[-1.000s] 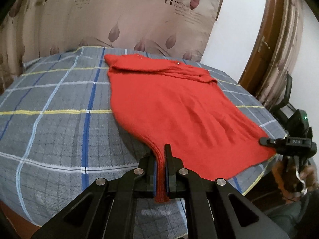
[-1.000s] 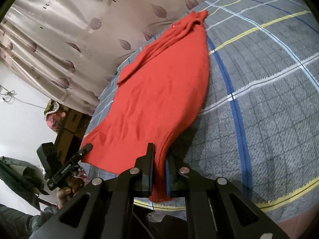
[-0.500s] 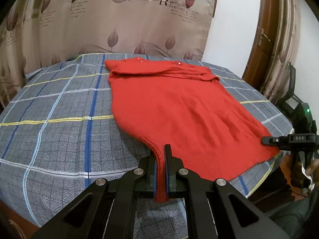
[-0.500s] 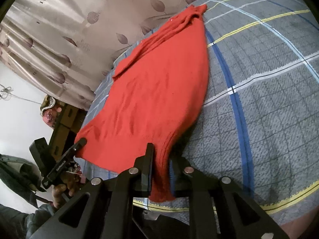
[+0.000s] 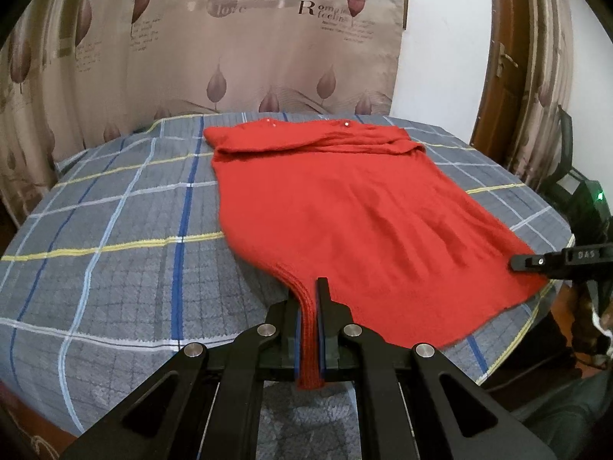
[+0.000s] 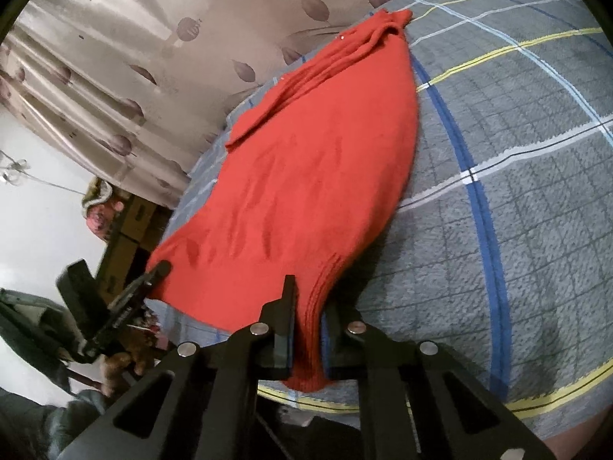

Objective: Fold small clothes

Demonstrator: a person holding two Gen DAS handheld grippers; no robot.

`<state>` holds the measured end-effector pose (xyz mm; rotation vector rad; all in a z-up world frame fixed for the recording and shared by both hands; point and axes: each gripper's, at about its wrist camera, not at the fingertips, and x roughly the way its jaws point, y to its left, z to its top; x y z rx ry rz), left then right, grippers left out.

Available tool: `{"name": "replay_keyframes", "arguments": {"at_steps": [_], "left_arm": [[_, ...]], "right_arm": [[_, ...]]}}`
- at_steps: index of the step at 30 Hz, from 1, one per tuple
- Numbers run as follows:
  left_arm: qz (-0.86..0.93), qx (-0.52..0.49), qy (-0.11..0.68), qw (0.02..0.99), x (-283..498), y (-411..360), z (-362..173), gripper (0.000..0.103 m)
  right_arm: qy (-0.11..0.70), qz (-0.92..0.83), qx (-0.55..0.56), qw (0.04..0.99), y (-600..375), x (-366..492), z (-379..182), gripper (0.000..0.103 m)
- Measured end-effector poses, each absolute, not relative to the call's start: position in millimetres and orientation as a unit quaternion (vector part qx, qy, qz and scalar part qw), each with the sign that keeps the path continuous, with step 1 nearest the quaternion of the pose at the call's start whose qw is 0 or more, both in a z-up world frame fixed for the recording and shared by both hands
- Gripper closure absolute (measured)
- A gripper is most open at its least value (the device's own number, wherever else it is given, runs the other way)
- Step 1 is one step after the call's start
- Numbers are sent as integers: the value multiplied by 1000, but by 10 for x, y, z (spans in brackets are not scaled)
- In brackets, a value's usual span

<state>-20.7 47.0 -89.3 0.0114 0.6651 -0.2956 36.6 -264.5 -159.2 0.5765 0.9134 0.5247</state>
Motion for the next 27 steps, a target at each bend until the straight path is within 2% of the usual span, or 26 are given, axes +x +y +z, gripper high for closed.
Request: {"name": "replay_keyframes", "arguments": {"at_steps": [27], "left_arm": [[-133,26,296,945,-241,437,-706,97]], "right_arm": [[393,267,231,849,-2565,378,-1147,93]]}}
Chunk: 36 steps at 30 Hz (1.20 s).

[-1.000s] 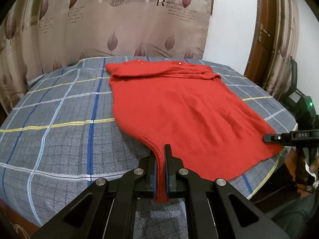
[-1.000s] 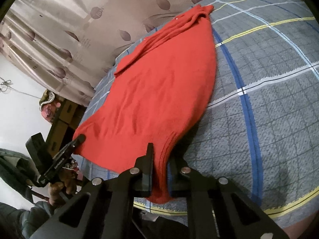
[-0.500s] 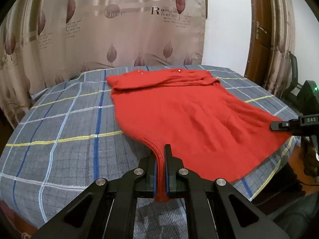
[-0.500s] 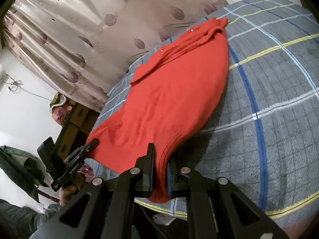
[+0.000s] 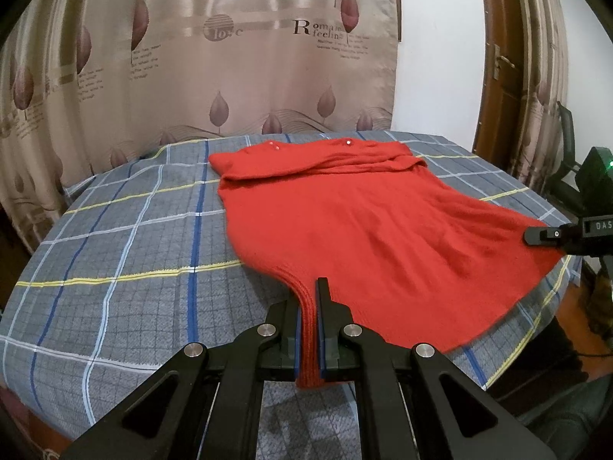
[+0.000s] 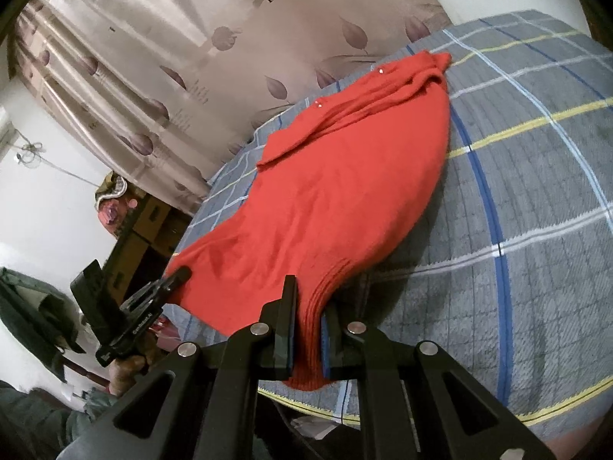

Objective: Fold small clothes

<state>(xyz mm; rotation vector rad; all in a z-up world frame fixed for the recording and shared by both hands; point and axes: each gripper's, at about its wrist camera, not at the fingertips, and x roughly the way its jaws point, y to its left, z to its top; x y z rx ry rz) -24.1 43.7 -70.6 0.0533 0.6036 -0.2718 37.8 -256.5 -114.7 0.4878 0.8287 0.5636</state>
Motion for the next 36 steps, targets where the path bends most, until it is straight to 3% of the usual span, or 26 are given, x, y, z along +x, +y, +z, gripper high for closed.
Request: {"name": "replay_keyframes", "arguments": {"at_steps": [18,36], "left_arm": [[-137,-22,285,948,-3,591,-472,97],[-138,-25,281,949,110,576,-397,97]], "right_arm": [[363,263,199,872,-2502,493,-797,93],[330,189,6,925,-1954,551,-359,93]]}}
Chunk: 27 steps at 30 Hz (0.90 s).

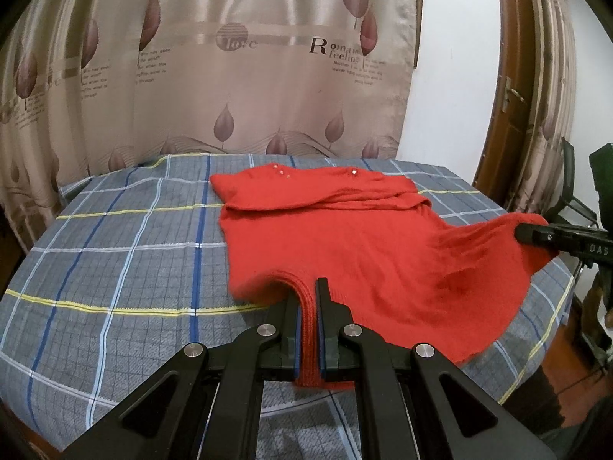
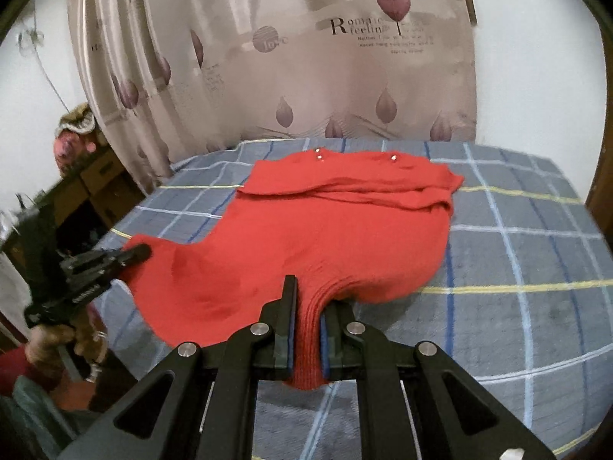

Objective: Fold small clothes

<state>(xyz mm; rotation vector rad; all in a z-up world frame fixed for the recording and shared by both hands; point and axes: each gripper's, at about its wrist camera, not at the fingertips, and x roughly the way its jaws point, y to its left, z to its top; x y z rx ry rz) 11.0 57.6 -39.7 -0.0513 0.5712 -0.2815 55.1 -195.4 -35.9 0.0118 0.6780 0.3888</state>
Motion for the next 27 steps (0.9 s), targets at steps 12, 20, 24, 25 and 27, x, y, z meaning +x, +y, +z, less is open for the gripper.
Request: {"name": "replay_keyframes", "arguments": {"at_steps": [12,20,24,25,27], "left_arm": [[-137,-27,283,949,123,588,-398,97],[-138,-27,283,949,138,598,-401,97],[-138,-27,284,949,140,602,-394,97],[-138,-26,284,949,140,599,-396,97],[-137,-26,283,949,138,598,-390,97]], "right_arm": [[316,159,-52,934,-1782,570,-309,94],[315,157,-56,934,-1763,586,-297,94],[315,155,-62,934,-1752,609,-282,94],[314,155,-63,934,-1749,613,-277,94],[314,154,-64,935,-1747,613,-274,94]]}}
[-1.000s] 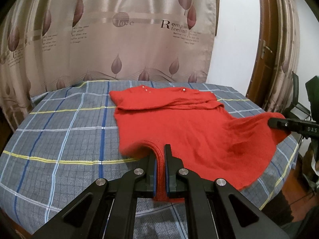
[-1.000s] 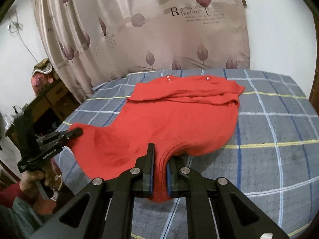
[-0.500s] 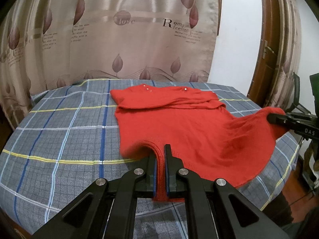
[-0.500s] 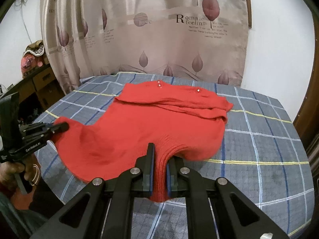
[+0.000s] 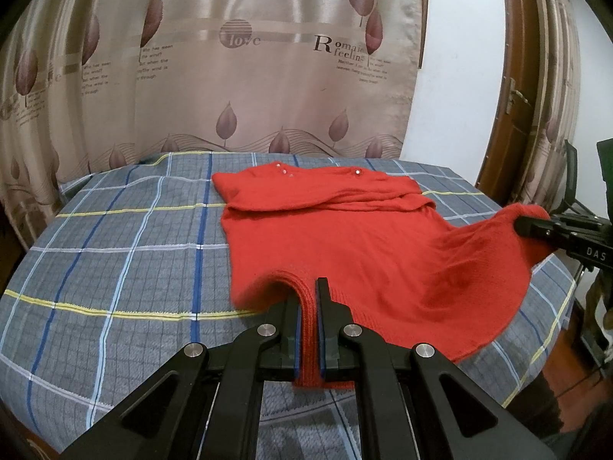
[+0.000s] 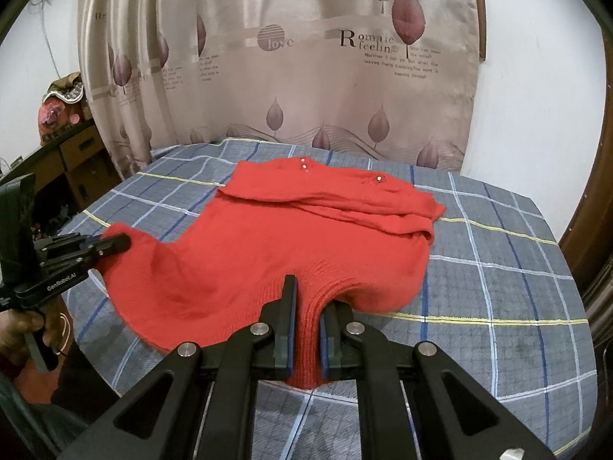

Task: Fold small clothes
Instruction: 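Lift the red sweater hem with both tools and fold it onto the neckline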

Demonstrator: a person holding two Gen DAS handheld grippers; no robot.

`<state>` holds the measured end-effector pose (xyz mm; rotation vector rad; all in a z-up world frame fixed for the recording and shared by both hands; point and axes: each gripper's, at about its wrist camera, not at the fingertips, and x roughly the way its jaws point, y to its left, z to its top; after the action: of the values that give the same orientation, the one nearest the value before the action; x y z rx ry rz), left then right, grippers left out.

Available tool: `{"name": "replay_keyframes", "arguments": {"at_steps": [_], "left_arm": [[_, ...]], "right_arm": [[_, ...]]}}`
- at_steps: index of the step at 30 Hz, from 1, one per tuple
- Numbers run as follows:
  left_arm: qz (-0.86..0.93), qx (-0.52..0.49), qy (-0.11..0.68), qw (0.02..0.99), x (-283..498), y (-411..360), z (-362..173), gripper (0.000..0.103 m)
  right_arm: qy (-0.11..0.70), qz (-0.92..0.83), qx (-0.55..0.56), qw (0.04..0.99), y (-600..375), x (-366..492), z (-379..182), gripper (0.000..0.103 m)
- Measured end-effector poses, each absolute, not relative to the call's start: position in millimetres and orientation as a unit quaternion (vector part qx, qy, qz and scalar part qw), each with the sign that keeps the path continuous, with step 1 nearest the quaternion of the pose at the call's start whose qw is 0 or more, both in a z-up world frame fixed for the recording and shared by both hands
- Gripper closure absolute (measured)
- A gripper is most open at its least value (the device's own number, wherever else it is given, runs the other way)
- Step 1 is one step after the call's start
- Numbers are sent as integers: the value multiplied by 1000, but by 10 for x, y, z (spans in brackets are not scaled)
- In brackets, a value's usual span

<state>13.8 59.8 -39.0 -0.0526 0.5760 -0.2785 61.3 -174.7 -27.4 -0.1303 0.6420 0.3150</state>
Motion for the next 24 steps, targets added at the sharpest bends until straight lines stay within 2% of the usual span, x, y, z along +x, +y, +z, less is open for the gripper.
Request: {"name": "replay_keyframes", "arguments": {"at_steps": [24], "left_arm": [[-133,-26,278,951,410,638,-295,97]], "right_arm": [[317,155,-61,934,-1758,737,-264,94]]}}
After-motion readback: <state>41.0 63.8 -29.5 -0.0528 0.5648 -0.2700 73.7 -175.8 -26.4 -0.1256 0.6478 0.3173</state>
